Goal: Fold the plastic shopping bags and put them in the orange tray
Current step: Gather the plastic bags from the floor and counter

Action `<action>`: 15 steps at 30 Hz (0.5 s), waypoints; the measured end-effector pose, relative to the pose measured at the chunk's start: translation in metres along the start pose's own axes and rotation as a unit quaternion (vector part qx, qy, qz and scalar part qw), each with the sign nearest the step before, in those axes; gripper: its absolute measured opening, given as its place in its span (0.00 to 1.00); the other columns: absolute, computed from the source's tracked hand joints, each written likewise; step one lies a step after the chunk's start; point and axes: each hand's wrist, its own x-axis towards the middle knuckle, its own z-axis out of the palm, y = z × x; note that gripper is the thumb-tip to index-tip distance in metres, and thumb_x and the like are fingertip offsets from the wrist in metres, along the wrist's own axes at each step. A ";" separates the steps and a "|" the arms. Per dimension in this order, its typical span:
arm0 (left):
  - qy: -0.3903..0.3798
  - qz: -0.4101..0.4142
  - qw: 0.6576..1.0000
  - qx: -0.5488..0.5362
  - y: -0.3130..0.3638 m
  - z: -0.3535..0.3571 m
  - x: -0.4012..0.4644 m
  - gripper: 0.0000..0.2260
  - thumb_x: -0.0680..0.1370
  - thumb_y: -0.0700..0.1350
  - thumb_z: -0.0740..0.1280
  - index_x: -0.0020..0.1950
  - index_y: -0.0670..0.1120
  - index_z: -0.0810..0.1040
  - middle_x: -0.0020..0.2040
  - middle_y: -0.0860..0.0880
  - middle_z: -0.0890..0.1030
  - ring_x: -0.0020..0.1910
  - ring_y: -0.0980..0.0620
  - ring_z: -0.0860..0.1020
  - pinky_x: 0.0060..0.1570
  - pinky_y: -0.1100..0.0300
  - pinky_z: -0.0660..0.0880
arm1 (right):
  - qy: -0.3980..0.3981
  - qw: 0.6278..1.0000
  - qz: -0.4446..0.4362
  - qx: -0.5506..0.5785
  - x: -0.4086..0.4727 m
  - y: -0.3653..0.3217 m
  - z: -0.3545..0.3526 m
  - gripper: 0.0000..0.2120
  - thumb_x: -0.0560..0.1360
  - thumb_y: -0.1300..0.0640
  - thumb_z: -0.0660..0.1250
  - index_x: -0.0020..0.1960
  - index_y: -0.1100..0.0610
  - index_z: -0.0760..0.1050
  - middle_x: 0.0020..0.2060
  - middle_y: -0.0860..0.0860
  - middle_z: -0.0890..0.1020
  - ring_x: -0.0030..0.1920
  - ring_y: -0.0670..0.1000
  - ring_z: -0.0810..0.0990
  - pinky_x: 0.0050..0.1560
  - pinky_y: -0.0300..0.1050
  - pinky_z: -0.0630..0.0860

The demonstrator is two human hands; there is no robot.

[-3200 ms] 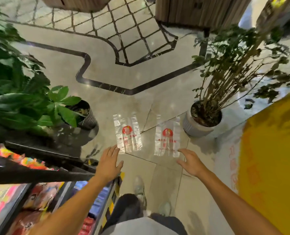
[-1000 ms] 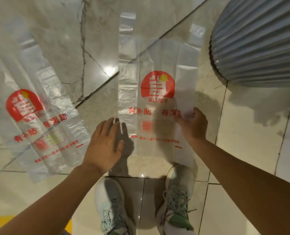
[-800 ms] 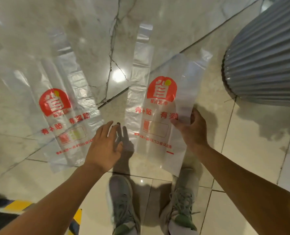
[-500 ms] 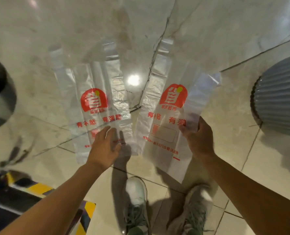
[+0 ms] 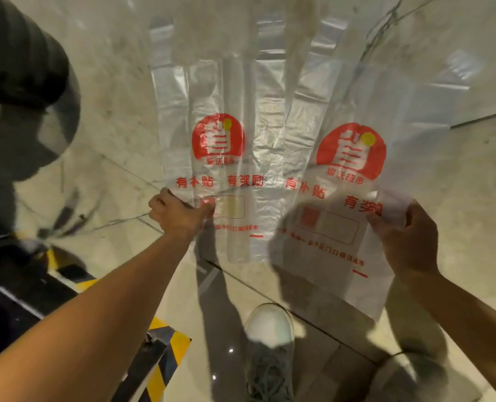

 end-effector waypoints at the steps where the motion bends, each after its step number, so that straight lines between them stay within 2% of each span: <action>1: 0.010 -0.012 1.000 -0.004 0.000 0.002 0.002 0.45 0.66 0.59 0.80 0.74 0.44 0.62 0.74 0.41 0.63 0.74 0.39 0.60 0.72 0.43 0.63 | 0.005 1.000 -0.002 0.001 0.001 0.002 0.004 0.19 0.75 0.54 0.75 0.64 0.57 0.76 0.52 0.49 0.79 0.49 0.54 0.79 0.48 0.50 0.78; 3: 0.018 -0.039 0.999 -0.015 -0.001 0.003 0.005 0.47 0.63 0.60 0.82 0.74 0.45 0.62 0.72 0.41 0.65 0.73 0.39 0.63 0.71 0.41 0.65 | 0.008 1.000 -0.001 0.010 0.003 0.006 0.009 0.20 0.75 0.54 0.75 0.65 0.54 0.76 0.53 0.48 0.80 0.52 0.54 0.80 0.51 0.53 0.80; 5: -0.001 -0.061 0.997 -0.050 -0.007 0.004 0.011 0.48 0.58 0.63 0.83 0.69 0.47 0.65 0.64 0.44 0.73 0.67 0.41 0.68 0.67 0.40 0.70 | 0.002 1.000 0.003 0.016 0.004 0.007 0.013 0.19 0.75 0.54 0.75 0.64 0.52 0.77 0.52 0.48 0.81 0.52 0.54 0.81 0.52 0.53 0.81; 7: -0.029 -0.068 0.995 -0.062 -0.013 0.004 0.018 0.48 0.50 0.71 0.81 0.61 0.48 0.72 0.57 0.48 0.78 0.61 0.45 0.72 0.61 0.42 0.74 | 0.001 1.000 0.003 0.020 0.006 0.009 0.015 0.19 0.75 0.54 0.75 0.64 0.50 0.77 0.52 0.48 0.81 0.51 0.54 0.82 0.53 0.54 0.81; 8: -0.033 -0.066 0.996 -0.054 -0.017 0.007 0.023 0.47 0.46 0.75 0.78 0.57 0.50 0.76 0.54 0.49 0.80 0.59 0.45 0.75 0.58 0.42 0.76 | 0.000 1.000 0.004 0.021 0.007 0.009 0.015 0.18 0.74 0.54 0.75 0.63 0.49 0.77 0.51 0.47 0.82 0.51 0.53 0.82 0.52 0.55 0.82; 9: -0.031 -0.058 0.997 -0.042 -0.017 0.007 0.022 0.44 0.46 0.76 0.77 0.53 0.51 0.79 0.52 0.49 0.81 0.57 0.44 0.77 0.56 0.42 0.78 | -0.002 1.000 0.007 0.024 0.007 0.009 0.016 0.17 0.74 0.54 0.75 0.61 0.47 0.76 0.50 0.46 0.82 0.50 0.52 0.82 0.52 0.54 0.82; 10: -0.025 -0.040 0.998 -0.046 -0.011 0.005 0.015 0.37 0.53 0.72 0.78 0.51 0.50 0.80 0.50 0.47 0.81 0.56 0.42 0.77 0.55 0.43 0.78 | -0.005 1.000 0.008 0.028 0.007 0.009 0.016 0.16 0.75 0.54 0.75 0.60 0.45 0.76 0.49 0.45 0.81 0.50 0.51 0.82 0.52 0.53 0.82; 12: -0.004 -0.017 0.996 -0.091 -0.001 0.001 -0.001 0.19 0.68 0.55 0.79 0.49 0.45 0.79 0.45 0.46 0.79 0.52 0.43 0.76 0.46 0.51 0.78 | -0.008 0.999 0.010 0.033 0.005 0.007 0.014 0.16 0.75 0.55 0.75 0.58 0.43 0.74 0.47 0.42 0.80 0.49 0.49 0.82 0.51 0.51 0.81; 14: 0.008 -0.001 0.991 -0.130 0.001 -0.005 -0.014 0.12 0.73 0.44 0.76 0.46 0.43 0.75 0.41 0.47 0.79 0.45 0.44 0.78 0.40 0.57 0.76 | -0.010 0.999 0.008 0.031 0.001 0.004 0.010 0.17 0.75 0.54 0.75 0.60 0.44 0.75 0.49 0.43 0.81 0.50 0.49 0.82 0.53 0.52 0.81; 15: 0.009 0.012 0.990 -0.141 0.001 -0.009 -0.021 0.11 0.74 0.42 0.75 0.47 0.43 0.73 0.43 0.47 0.80 0.45 0.45 0.79 0.42 0.57 0.78 | -0.012 1.000 0.003 0.024 -0.002 0.001 0.007 0.18 0.75 0.54 0.75 0.63 0.46 0.76 0.52 0.45 0.82 0.53 0.50 0.82 0.55 0.54 0.81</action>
